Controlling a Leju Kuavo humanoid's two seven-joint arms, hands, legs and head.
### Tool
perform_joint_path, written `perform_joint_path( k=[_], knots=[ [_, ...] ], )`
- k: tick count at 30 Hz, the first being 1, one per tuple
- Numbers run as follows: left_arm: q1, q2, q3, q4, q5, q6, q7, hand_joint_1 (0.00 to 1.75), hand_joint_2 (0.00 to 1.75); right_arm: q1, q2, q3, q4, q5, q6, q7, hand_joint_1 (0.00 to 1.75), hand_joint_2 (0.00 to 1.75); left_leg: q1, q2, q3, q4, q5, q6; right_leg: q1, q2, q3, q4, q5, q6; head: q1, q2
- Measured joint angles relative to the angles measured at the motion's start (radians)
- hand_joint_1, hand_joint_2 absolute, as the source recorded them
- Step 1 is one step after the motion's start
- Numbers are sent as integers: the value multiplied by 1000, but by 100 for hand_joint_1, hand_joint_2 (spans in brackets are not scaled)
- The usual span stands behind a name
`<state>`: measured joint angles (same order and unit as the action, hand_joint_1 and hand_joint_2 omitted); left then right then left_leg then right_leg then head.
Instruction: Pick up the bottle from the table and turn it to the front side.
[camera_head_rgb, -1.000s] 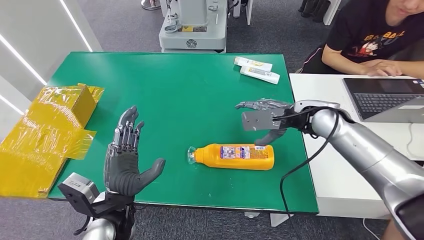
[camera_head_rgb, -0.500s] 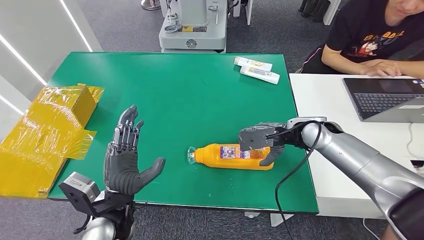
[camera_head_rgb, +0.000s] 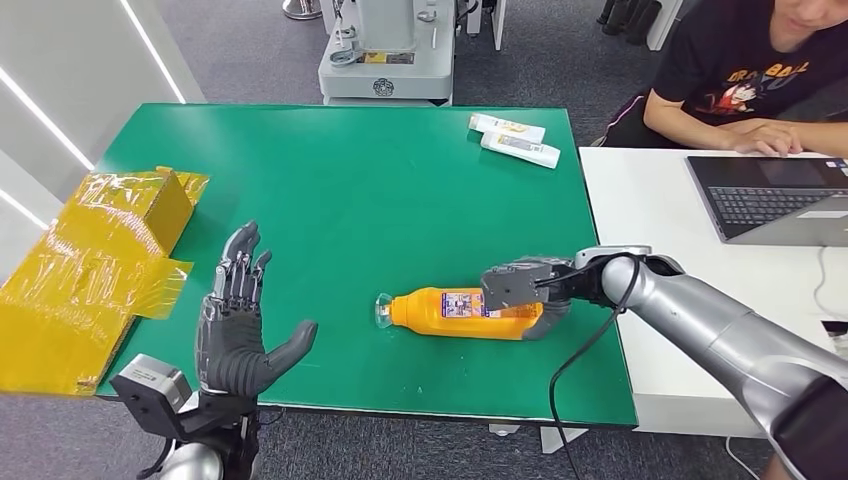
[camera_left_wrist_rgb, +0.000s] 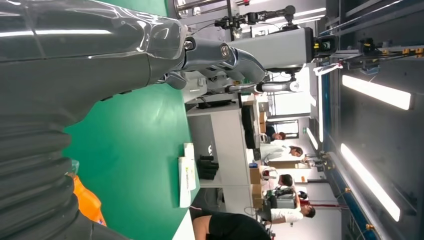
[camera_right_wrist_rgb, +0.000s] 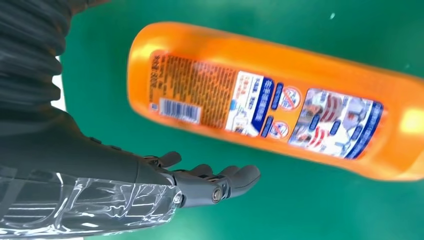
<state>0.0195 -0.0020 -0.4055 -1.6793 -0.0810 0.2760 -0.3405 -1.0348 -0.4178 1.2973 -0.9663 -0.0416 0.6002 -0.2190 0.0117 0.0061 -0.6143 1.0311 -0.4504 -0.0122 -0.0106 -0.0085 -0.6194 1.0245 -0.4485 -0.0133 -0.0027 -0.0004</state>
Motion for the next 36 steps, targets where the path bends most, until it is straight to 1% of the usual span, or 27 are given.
perform_joint_path(
  k=[3, 9, 14, 17, 31, 32, 35, 36],
  knots=[
    [7, 1, 0, 0, 1, 4, 0, 0, 175, 15, 9, 3, 12, -7, -6, -15, 0, 175, 0, 0, 0, 0, 0, 0, 0, 0, 0, 0, 0, 0, 0, 0],
    [14, 2, 0, 0, 1, 8, 0, 0, 175, 31, 20, 6, 26, -1, -19, -20, 0, 175, 0, 0, 0, 0, 0, 0, 0, 0, 0, 0, 0, 0, 0, 0],
    [30, 3, 5, 0, -7, 17, 9, 0, 175, 55, 26, 9, 41, 62, -103, -16, 0, 175, 0, 0, 0, 0, 0, 0, 0, 0, 0, 0, 0, 0, 0, 0],
    [46, 3, 9, -1, -11, 17, 9, 0, 175, 76, 29, 9, 51, 84, -132, -24, 0, 175, 0, 0, 0, 0, 0, 0, 0, 0, 0, 0, 0, 0, 0, 0],
    [66, 3, 26, -1, -13, 20, 9, 0, 175, 106, 40, 8, 69, 95, -152, -26, 0, 175, 0, 0, 0, 0, 0, 0, 0, 0, 0, 0, 0, 0, 0, 0],
    [67, 3, 28, -1, -13, 21, 9, 0, 175, 107, 41, 8, 70, 98, -155, -26, 11, 175, 0, 0, 0, 0, 0, 0, 0, 0, 0, 0, 0, 0, 0, 0],
    [74, 3, 33, -4, -13, 25, 9, 0, 175, 112, 49, 7, 75, 107, -165, -27, 142, 175, 0, 0, 0, 0, 0, 0, 0, 0, 0, 0, 0, 0, 0, 0],
    [77, 3, 34, -5, -13, 26, 9, 0, 175, 114, 51, 6, 77, 110, -170, -28, 174, 175, 0, 0, 0, 0, 0, 0, 0, 0, 0, 0, 0, 0, 0, 0]
  ],
)
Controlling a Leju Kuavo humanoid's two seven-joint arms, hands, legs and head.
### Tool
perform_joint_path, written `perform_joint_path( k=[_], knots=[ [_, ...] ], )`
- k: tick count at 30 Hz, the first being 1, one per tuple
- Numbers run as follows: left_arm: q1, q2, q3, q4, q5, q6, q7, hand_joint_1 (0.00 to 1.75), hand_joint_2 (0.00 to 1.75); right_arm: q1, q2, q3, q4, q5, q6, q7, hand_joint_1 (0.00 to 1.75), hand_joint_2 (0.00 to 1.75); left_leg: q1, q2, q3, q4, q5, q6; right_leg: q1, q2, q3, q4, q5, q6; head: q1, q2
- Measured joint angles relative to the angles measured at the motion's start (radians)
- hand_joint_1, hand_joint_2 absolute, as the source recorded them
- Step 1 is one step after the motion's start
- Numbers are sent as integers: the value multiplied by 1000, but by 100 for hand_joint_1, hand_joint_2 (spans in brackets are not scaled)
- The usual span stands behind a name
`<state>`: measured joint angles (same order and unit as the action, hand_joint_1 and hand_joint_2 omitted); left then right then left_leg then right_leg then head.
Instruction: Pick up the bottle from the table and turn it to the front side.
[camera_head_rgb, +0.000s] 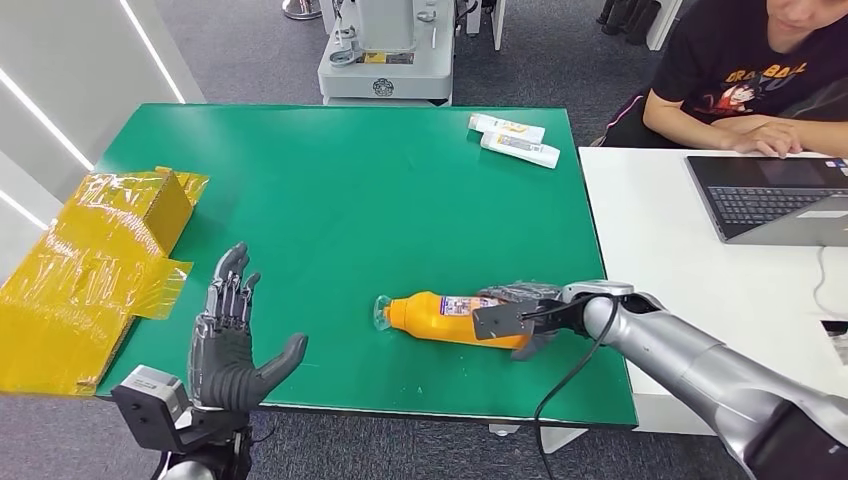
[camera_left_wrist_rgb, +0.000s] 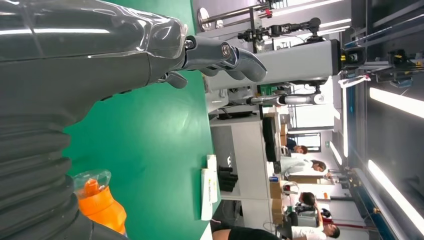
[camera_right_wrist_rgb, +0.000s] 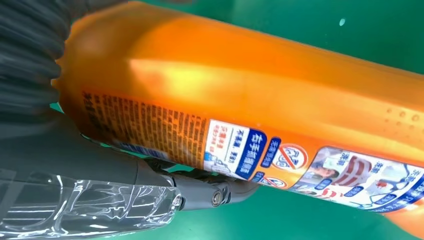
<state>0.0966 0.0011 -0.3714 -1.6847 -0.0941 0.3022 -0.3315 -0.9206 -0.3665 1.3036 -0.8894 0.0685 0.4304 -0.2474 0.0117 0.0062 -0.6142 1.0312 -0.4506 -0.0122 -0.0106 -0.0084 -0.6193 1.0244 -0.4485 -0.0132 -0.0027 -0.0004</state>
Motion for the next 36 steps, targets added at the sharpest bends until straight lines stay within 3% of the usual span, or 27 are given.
perform_joint_path(
  k=[20, 28, 36],
  knots=[
    [31, 0, 20, -8, 7, 16, -4, 0, 175, 30, 21, -55, 17, 35, -91, -27, 175, 175, 0, 0, 0, 0, 0, 0, 0, 0, 0, 0, 0, 0, 0, 0],
    [42, -1, 20, -20, -6, 27, -6, 0, 175, 88, 34, -162, -7, 75, -297, -56, 175, 175, 0, 0, 0, 0, 0, 0, 0, 0, 0, 0, 0, 0, 0, 0],
    [0, 0, 20, -13, -37, -51, 12, 0, 175, 183, 39, -320, -123, 175, -548, -99, 175, 175, 0, -1, 0, 0, 0, 0, 0, -1, 0, 0, 0, 0, 0, 0]
  ],
)
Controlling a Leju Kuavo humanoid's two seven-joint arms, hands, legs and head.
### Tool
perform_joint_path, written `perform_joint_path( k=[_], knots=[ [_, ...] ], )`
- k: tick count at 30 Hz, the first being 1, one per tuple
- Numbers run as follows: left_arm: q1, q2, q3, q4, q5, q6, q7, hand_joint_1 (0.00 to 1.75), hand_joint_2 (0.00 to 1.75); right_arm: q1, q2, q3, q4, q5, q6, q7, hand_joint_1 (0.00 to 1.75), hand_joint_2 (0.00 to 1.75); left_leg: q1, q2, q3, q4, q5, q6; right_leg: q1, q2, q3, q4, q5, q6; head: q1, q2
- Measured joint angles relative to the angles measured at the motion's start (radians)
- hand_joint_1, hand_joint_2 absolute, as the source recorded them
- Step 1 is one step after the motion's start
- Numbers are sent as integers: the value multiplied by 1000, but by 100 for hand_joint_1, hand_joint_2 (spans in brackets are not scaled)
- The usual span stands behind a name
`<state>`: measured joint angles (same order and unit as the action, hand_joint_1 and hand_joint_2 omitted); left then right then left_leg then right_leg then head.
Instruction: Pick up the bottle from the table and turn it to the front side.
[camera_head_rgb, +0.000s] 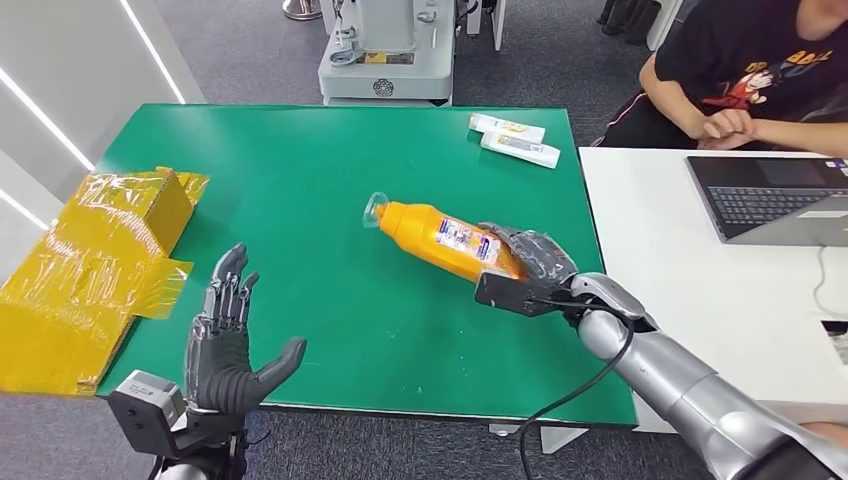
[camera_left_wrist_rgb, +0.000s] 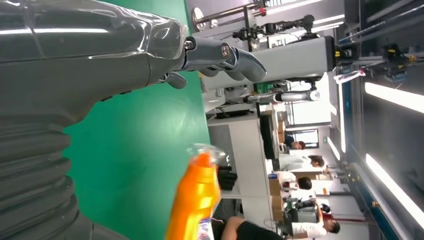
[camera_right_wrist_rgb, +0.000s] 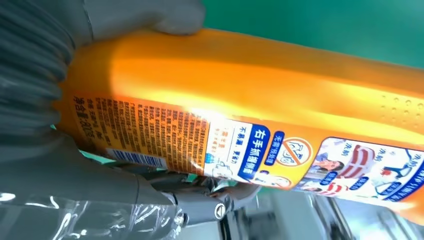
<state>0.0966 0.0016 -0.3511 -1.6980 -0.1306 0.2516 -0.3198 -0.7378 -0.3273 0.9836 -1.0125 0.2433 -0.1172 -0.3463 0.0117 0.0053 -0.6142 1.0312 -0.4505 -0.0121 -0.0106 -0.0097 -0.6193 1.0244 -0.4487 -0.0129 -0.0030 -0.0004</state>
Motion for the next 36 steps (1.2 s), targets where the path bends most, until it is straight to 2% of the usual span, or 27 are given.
perform_joint_path(
  k=[6, 14, 18, 24, 29, 36],
  knots=[
    [-111, 11, 0, 75, -24, -82, 22, 0, 175, 107, 24, -147, -137, 52, -251, -69, 175, 175, 0, -1, 0, 0, 0, 0, 0, -1, 0, 0, 0, 0, 0, 0],
    [-243, 15, 0, 162, 24, -132, 28, 0, 175, 219, 80, -266, -277, 14, -397, -169, 175, 175, 0, -1, 0, 0, 0, 0, 0, -1, 0, 0, 0, 0, 0, 0],
    [-295, 15, 0, 198, 106, -192, 38, 0, 175, 255, 117, -285, -329, 6, -418, -214, 175, 175, 0, 0, 0, 0, 0, 0, 0, 0, 0, 0, 0, 0, 0, 0],
    [-359, 14, -2, 247, 182, -254, 56, 0, 175, 273, 170, -285, -355, 20, -400, -208, 175, 175, 0, 1, 0, 0, 0, 0, 0, 1, 0, 0, 0, 0, 0, 0],
    [-422, 3, -24, 291, 153, -246, 60, 0, 175, 285, 199, -285, -354, 69, -383, -178, 175, 175, 0, 0, 0, 0, 1, 0, 0, 0, 0, 0, 0, 0, 0, 0],
    [-503, -22, -65, 351, 175, -264, 80, 0, 175, 298, 211, -293, -347, 90, -355, -174, 175, 175, 0, 0, 0, 1, 0, 0, 0, 0, 0, 0, 0, 0, 0, 0]
  ],
)
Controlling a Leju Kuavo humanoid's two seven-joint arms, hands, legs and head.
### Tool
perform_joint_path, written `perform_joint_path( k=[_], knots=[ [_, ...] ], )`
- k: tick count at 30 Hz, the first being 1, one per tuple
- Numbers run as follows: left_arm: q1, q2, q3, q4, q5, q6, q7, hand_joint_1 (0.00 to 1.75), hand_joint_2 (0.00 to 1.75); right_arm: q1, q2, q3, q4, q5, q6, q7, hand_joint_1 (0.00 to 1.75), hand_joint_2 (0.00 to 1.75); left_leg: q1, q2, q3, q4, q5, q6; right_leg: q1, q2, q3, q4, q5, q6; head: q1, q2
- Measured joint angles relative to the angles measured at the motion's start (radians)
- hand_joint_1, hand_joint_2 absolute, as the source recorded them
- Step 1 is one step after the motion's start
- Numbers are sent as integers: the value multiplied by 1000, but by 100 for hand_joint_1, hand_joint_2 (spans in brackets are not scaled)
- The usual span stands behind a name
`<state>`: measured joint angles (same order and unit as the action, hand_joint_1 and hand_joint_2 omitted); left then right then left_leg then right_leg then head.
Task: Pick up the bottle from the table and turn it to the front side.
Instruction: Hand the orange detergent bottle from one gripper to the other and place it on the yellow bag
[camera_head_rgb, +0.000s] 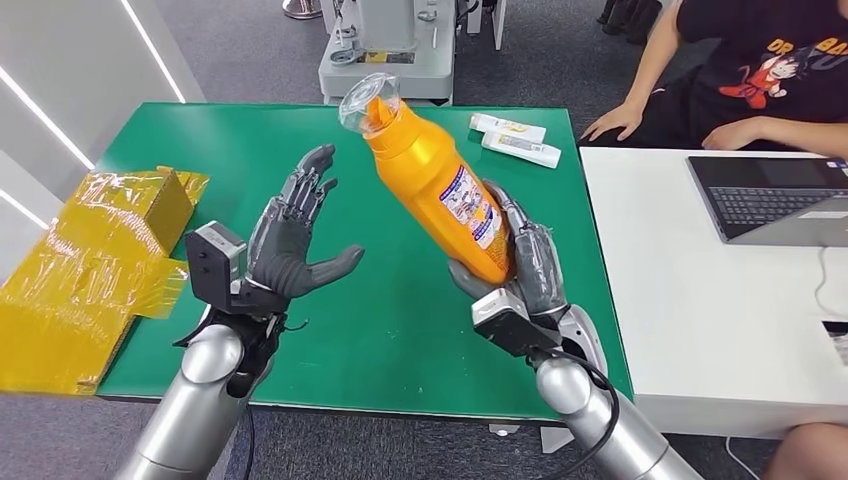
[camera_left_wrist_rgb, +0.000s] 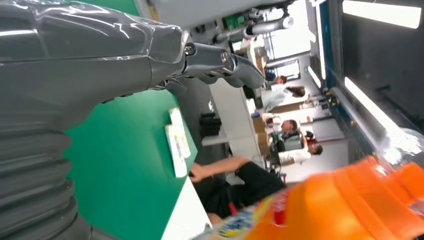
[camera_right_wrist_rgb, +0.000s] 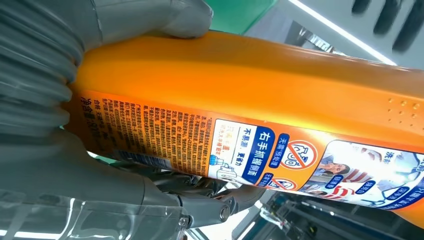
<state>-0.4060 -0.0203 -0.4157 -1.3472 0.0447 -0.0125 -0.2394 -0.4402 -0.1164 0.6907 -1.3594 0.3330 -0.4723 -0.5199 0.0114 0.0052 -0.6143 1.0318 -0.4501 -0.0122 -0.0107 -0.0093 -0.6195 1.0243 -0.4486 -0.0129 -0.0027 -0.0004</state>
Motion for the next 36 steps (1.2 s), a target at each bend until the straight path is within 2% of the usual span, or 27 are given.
perform_joint_path(
  k=[8, 15, 21, 36],
  knots=[
    [-64, -21, -36, 52, 35, -2, 12, 0, 175, 6, 8, -4, 20, 1, 26, -3, 175, 175, 0, 1, 0, 0, 0, 0, 0, 0, 0, 0, 0, 0, 0, 0],
    [-116, -54, -46, 95, 122, 11, 49, 0, 175, 5, 38, 0, 57, -40, 50, -13, 175, 175, 0, 1, 0, 0, 0, 0, 0, 0, 0, 0, 0, 0, 0, 0],
    [-141, -76, -63, 150, 222, -12, 85, 0, 175, 1, 57, 7, 82, -50, 50, -18, 175, 175, 0, 1, 0, 0, 0, 0, 0, 0, 0, 0, 0, 0, 0, 0],
    [-180, -111, -111, 256, 278, 16, 110, 0, 175, -2, 60, 0, 107, -59, 71, -19, 175, 175, 0, 1, 0, 0, 0, 0, 0, 0, 0, 0, 0, 0, 0, 0]
  ],
)
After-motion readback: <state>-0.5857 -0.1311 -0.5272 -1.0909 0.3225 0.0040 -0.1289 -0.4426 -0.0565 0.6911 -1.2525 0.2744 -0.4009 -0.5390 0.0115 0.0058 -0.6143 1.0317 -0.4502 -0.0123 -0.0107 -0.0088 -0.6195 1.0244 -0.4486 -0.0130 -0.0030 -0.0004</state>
